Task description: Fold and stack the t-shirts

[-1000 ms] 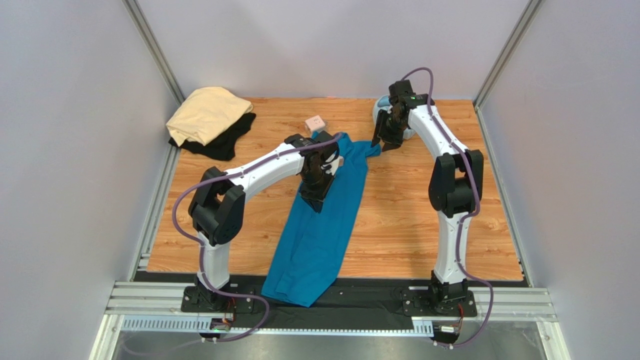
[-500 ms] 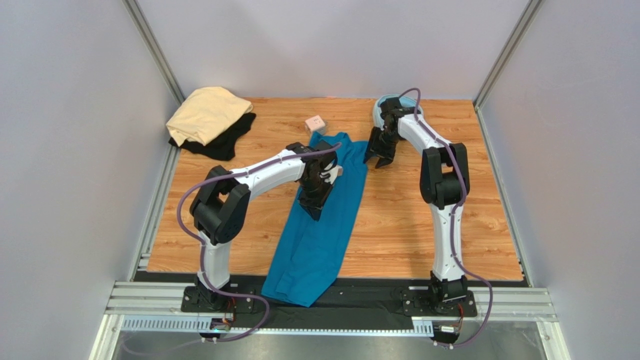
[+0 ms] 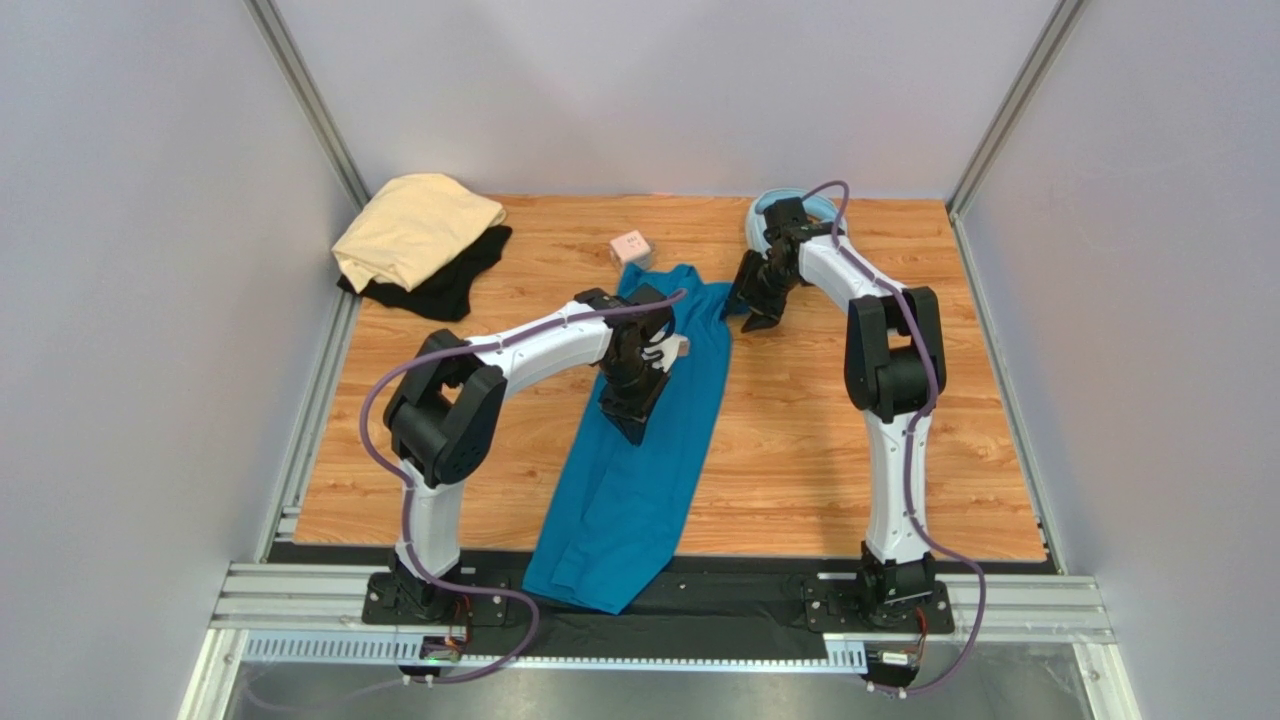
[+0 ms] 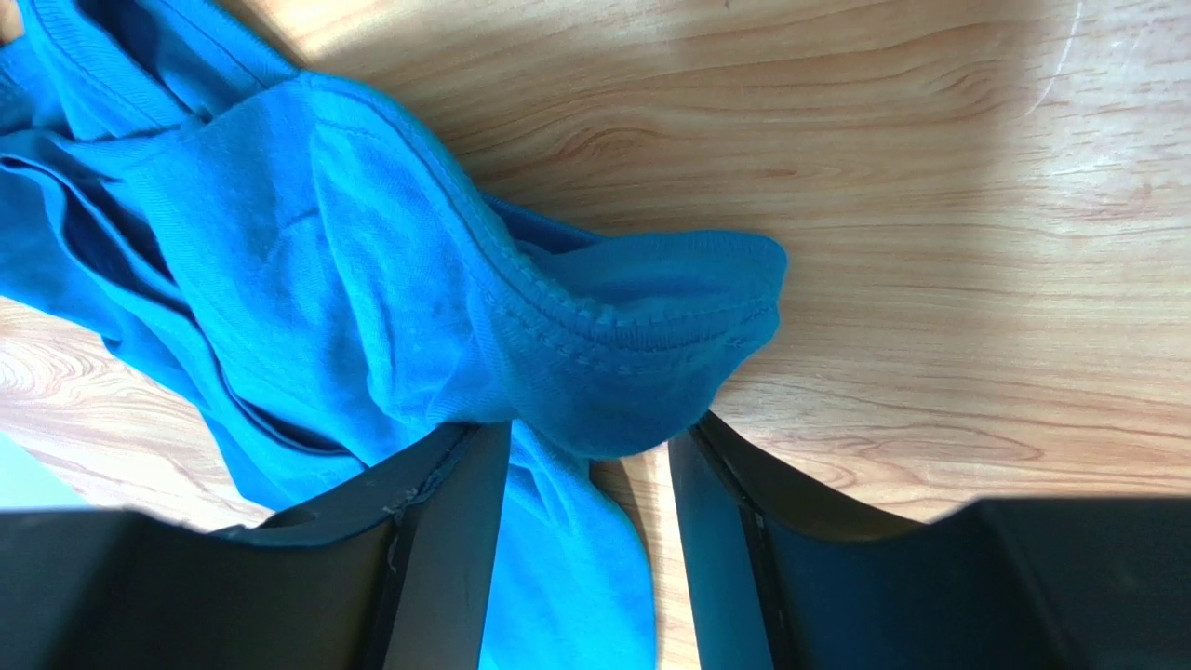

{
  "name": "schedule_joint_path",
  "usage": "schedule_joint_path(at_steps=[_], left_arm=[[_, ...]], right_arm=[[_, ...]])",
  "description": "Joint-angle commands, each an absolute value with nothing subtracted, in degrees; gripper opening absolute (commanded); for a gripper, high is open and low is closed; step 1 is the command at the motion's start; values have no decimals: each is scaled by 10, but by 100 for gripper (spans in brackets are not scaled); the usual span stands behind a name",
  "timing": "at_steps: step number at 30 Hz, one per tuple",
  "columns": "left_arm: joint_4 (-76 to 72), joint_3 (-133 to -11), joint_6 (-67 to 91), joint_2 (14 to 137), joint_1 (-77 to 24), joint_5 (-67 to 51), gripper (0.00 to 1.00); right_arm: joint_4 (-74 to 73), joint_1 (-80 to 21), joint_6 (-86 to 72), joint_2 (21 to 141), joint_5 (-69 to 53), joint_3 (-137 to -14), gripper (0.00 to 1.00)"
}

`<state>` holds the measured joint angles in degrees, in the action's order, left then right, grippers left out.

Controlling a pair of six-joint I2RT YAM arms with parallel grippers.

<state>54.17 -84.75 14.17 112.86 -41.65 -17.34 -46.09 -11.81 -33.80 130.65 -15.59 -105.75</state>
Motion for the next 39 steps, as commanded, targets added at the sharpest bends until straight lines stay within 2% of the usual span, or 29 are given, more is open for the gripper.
schedule_joint_path(at_steps=[1, 5, 13, 23, 27, 39], left_arm=[[537, -847, 129, 1134, -417, -184, 17], [535, -842, 128, 1137, -419, -185, 17], [537, -840, 130, 1150, -418, -184, 16], [539, -844, 135, 1162, -418, -187, 16], [539, -845, 137, 1164, -418, -187, 16], [535, -845, 142, 1164, -418, -189, 16]], right_arm=[[-444, -118, -343, 1268, -146, -1030, 50], [-395, -115, -325, 1209, -125, -947, 50], [-282, -86, -345, 1165, -186, -868, 51], [-277, -83, -390, 1232, -237, -974, 53], [-352, -83, -390, 1290, -229, -1057, 54], [-395, -83, -372, 1292, -197, -1065, 55]])
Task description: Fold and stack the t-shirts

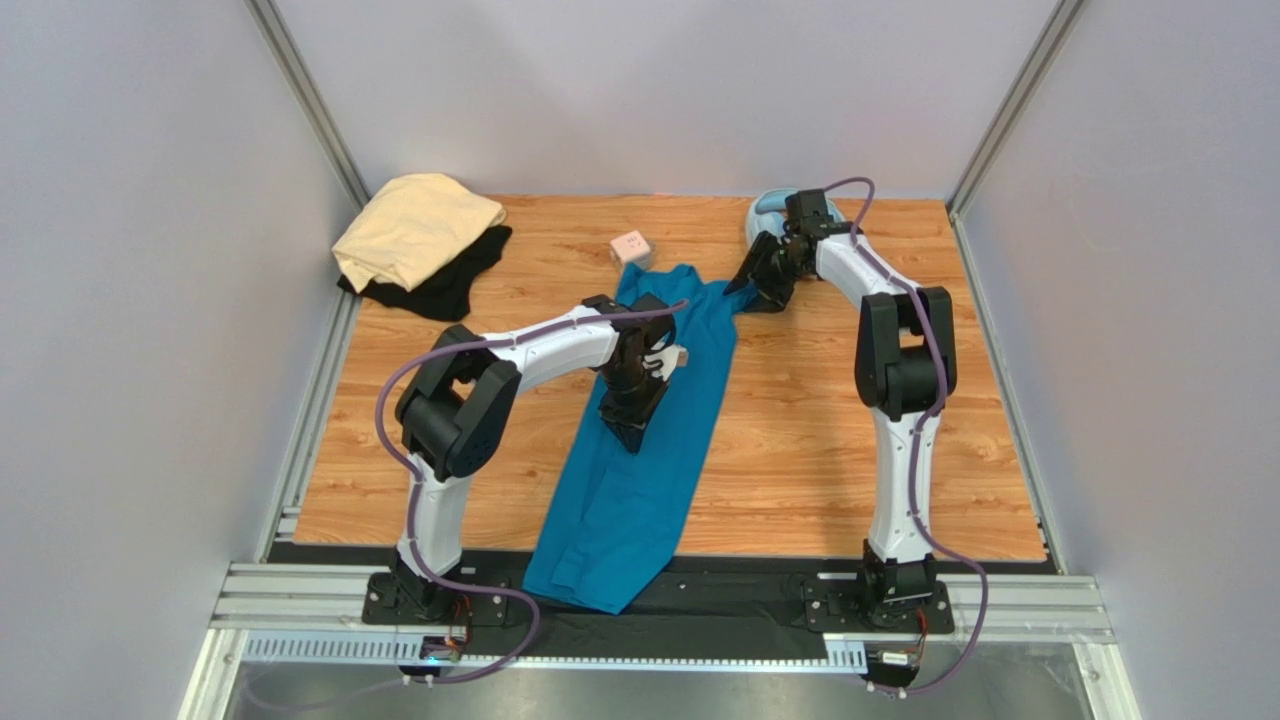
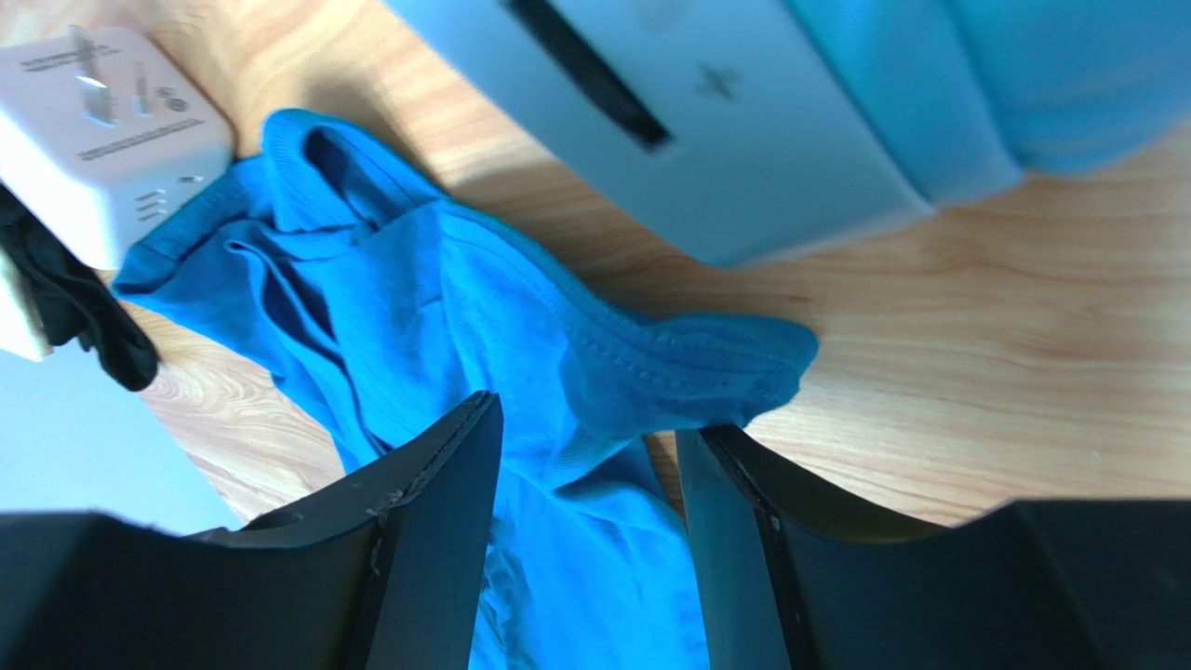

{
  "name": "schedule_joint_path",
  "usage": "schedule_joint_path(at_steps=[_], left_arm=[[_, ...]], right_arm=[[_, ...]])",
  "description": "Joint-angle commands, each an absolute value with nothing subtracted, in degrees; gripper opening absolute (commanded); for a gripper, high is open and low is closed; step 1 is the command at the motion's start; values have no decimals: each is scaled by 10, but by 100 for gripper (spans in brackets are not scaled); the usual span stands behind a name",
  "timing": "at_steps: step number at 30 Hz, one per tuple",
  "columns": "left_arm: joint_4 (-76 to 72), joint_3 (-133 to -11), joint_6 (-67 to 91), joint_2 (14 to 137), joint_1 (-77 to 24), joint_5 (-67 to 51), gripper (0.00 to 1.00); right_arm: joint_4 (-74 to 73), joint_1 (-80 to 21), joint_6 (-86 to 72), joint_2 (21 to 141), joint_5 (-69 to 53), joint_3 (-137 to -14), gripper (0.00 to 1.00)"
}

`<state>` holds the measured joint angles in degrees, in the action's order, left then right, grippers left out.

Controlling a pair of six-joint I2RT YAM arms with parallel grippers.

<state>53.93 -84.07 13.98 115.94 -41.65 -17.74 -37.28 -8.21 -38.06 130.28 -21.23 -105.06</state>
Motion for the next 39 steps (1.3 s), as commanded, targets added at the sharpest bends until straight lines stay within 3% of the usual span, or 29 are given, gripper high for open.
schedule_joint_path(at_steps=[1, 10, 15, 17, 18, 23, 24, 25, 30, 35, 37, 38, 39], left_arm=[[534, -845, 142, 1165, -418, -189, 16], [530, -852, 136, 1185, -437, -192, 15], [512, -839, 143, 1200, -456, -202, 10], [506, -836, 147, 1212, -461, -204, 4], [506, -836, 149, 1217, -461, -205, 1], [497, -816, 168, 1227, -462, -202, 0], [494, -810, 171, 1225, -462, -202, 0], [490, -805, 173, 1224, -462, -200, 0], [474, -770, 187, 1216, -462, -201, 0], [461, -751, 199, 1210, -462, -208, 0], [460, -751, 200, 1211, -462, -209, 0], [461, -751, 200, 1211, -462, -209, 0], [461, -752, 200, 1212, -462, -208, 0]], right_arm=[[-403, -83, -371, 1294, -194, -1066, 55], [-446, -83, -353, 1321, -167, -1087, 55], [-464, -83, -339, 1326, -140, -1109, 53], [-470, -83, -337, 1334, -133, -1121, 45], [-473, -83, -336, 1345, -133, -1137, 36], [-495, -83, -326, 1396, -122, -1212, 17], [-501, -83, -323, 1417, -119, -1229, 4], [-511, -83, -320, 1427, -114, -1265, 0], [-509, -83, -302, 1469, -95, -1341, 0], [-471, -83, -276, 1449, -92, -1335, 2], [-456, -83, -267, 1439, -96, -1325, 17], [-454, -83, -264, 1429, -100, -1318, 34], [-454, -83, -258, 1422, -102, -1311, 35]])
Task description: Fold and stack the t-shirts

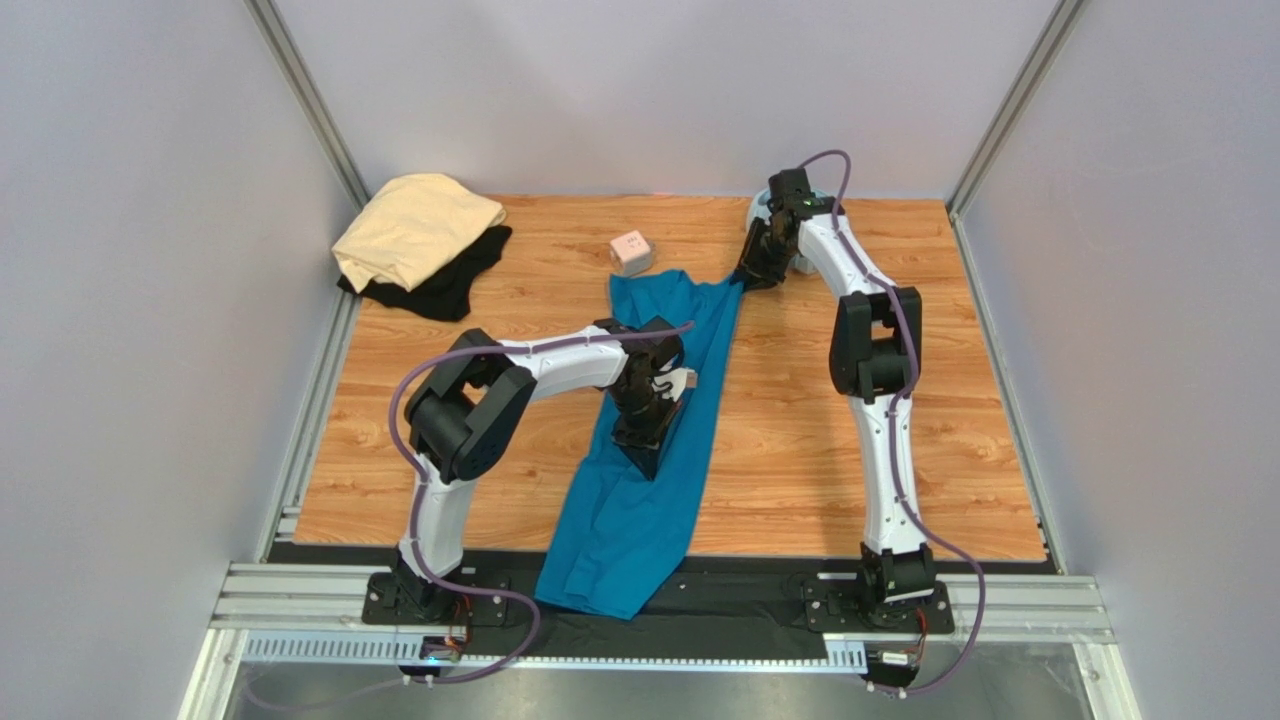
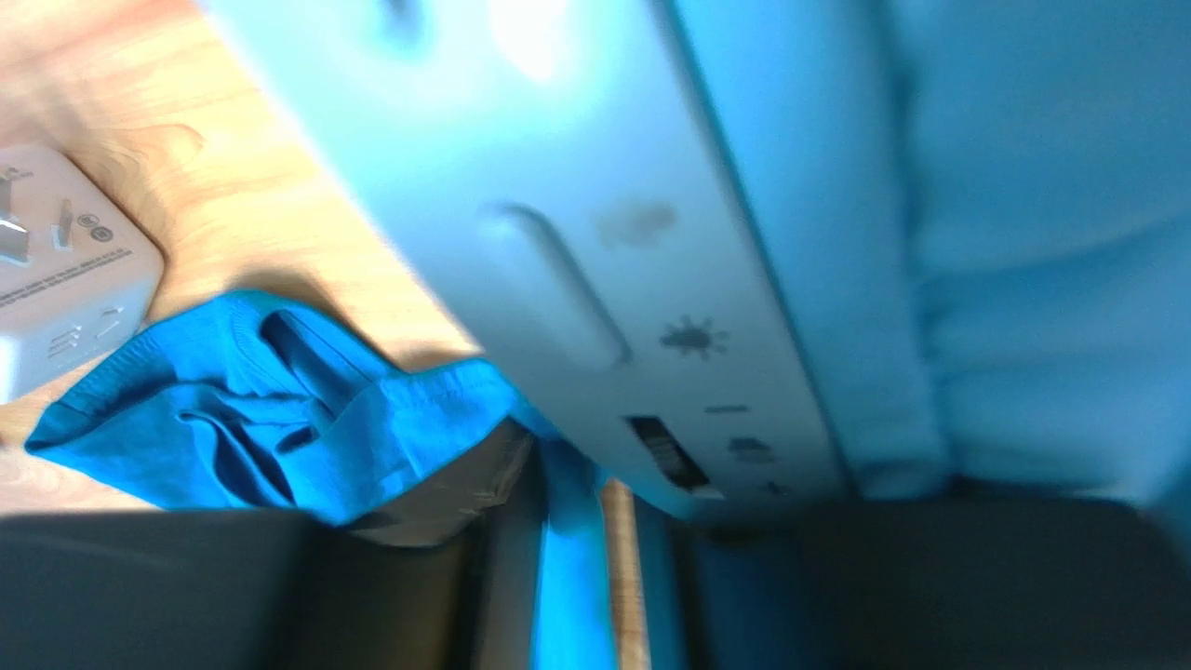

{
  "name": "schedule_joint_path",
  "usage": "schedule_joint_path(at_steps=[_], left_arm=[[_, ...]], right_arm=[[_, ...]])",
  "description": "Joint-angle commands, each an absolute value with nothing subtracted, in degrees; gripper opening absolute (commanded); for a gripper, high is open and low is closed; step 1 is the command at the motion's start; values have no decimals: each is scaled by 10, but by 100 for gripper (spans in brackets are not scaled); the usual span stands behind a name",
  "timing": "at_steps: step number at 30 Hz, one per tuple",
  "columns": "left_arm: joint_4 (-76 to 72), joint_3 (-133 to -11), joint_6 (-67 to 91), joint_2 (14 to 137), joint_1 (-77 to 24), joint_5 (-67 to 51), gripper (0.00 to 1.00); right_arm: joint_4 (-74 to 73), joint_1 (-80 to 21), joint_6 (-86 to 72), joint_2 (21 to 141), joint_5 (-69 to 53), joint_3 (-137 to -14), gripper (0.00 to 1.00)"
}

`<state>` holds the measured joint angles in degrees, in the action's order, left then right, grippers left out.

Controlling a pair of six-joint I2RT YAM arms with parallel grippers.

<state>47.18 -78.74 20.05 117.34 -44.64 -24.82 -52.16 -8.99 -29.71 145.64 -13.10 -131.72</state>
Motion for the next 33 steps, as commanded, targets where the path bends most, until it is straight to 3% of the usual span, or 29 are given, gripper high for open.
schedule_joint_path(at_steps=[1, 5, 21, 22, 26, 33], left_arm=[[461, -755, 200, 1211, -462, -207, 0], [464, -762, 198, 1215, -462, -209, 0], [474, -769, 197, 1213, -462, -203, 0], [473, -773, 197, 1214, -463, -202, 0], [474, -781, 198, 1215, -462, -202, 0], [477, -779, 197, 1217, -462, -201, 0]], right_arm=[[-450, -83, -256, 1415, -102, -1300, 37], [-423, -83, -242, 1374, -74, -1231, 43], [-475, -76, -201, 1400, -75, -1245, 45], [-478, -77, -199, 1405, -71, -1247, 42], [-479, -77, -204, 1420, -63, -1258, 0], [-399, -81, -215, 1427, -112, -1283, 0]])
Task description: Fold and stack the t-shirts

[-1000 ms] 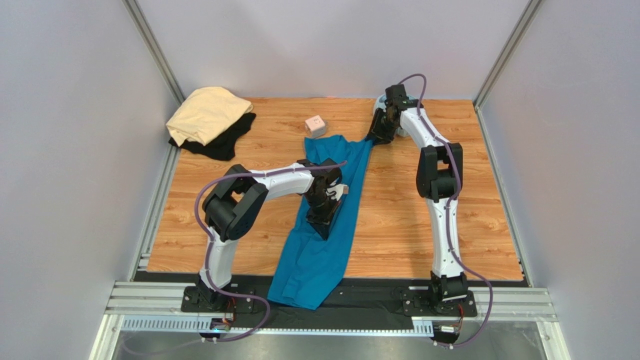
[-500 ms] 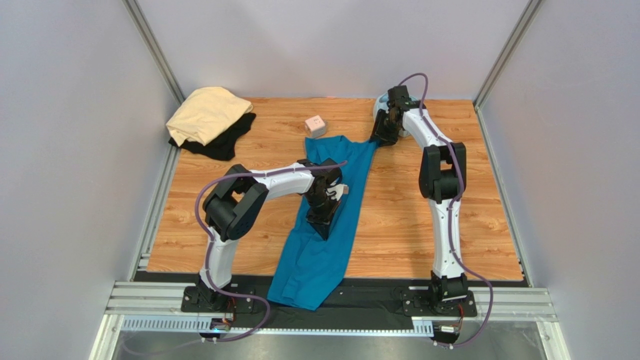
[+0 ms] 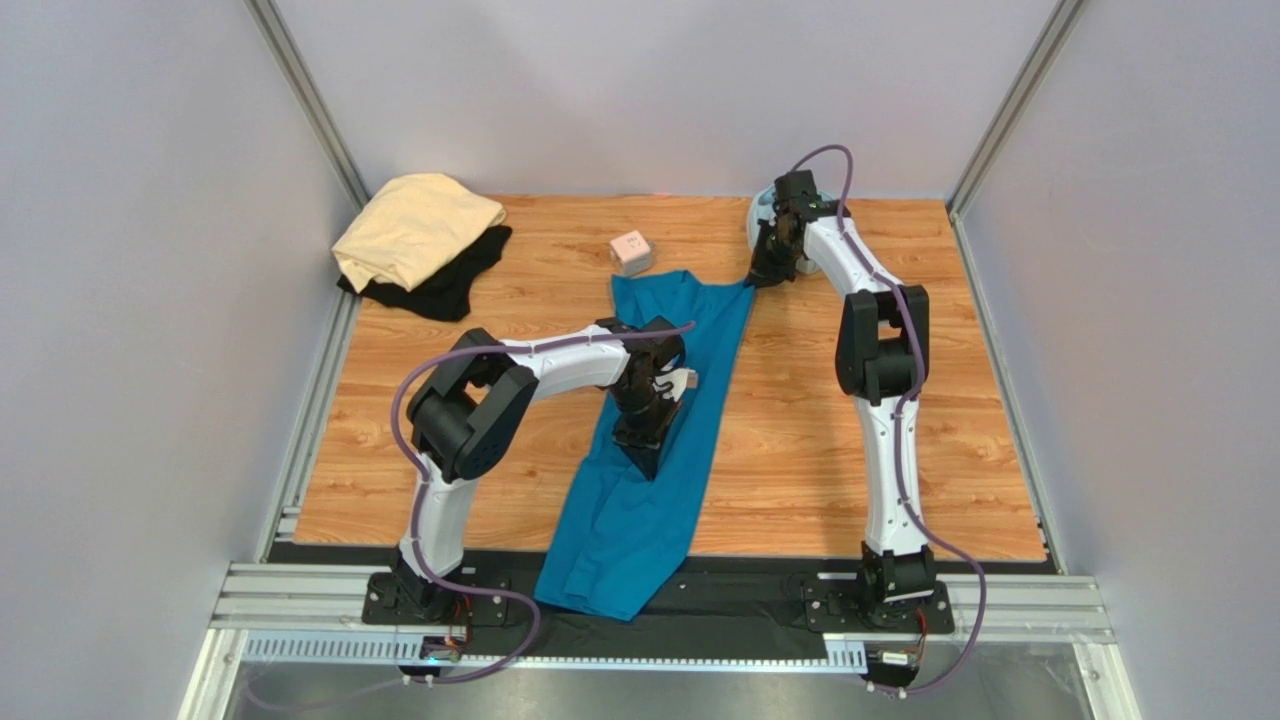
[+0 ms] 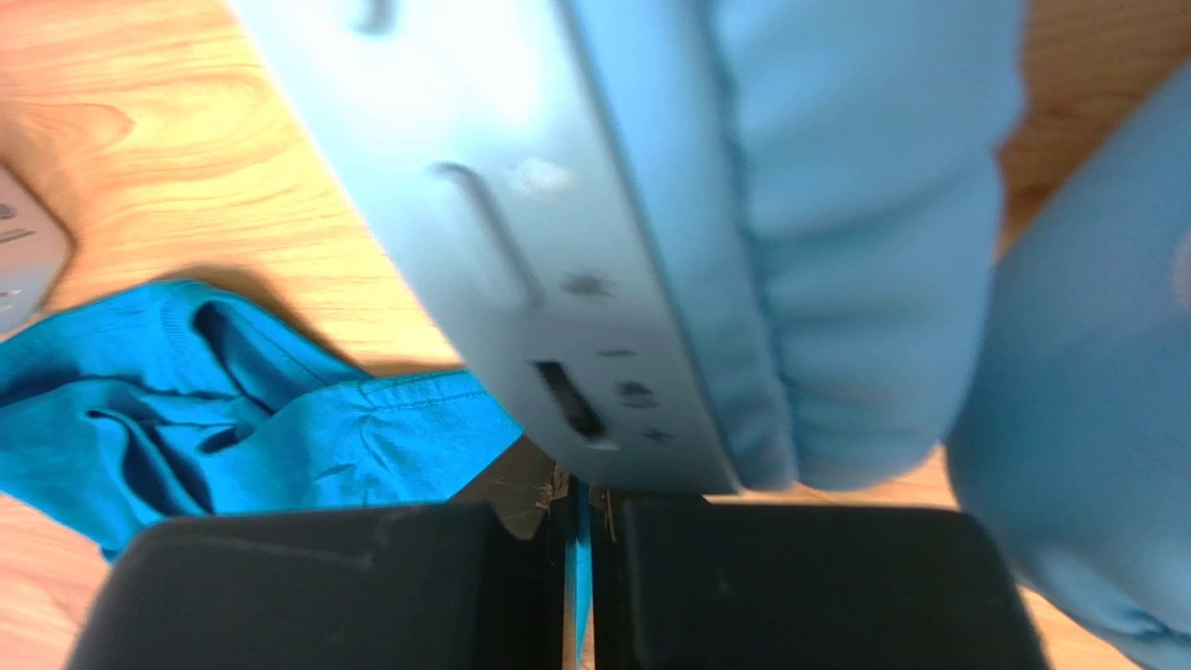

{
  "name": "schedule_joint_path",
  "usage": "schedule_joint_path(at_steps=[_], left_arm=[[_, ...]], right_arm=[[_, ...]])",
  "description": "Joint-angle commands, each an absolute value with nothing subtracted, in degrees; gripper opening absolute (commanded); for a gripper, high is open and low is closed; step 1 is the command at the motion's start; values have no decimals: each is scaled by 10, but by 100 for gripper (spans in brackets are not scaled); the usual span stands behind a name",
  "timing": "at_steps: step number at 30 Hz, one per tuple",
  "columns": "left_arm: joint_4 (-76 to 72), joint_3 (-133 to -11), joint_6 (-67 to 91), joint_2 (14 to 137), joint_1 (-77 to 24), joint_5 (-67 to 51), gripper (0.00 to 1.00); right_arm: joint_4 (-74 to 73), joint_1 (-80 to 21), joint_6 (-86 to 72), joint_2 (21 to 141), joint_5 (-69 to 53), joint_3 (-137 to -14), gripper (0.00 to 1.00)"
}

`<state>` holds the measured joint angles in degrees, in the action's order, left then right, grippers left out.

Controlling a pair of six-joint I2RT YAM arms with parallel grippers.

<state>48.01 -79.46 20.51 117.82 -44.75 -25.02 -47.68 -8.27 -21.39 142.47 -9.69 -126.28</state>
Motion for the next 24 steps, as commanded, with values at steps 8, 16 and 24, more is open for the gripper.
schedule_joint_path(at_steps=[8, 16, 24], left_arm=[[482, -787, 197, 1223, -462, -200, 0], [484, -795, 200, 1230, -462, -203, 0], [494, -815, 194, 1233, -462, -193, 0]], right_arm=[[-272, -90, -194, 1352, -91, -1203, 0], [-277, -90, -159, 1295, -51, -1134, 34], [-322, -82, -132, 1211, -59, -1122, 38]])
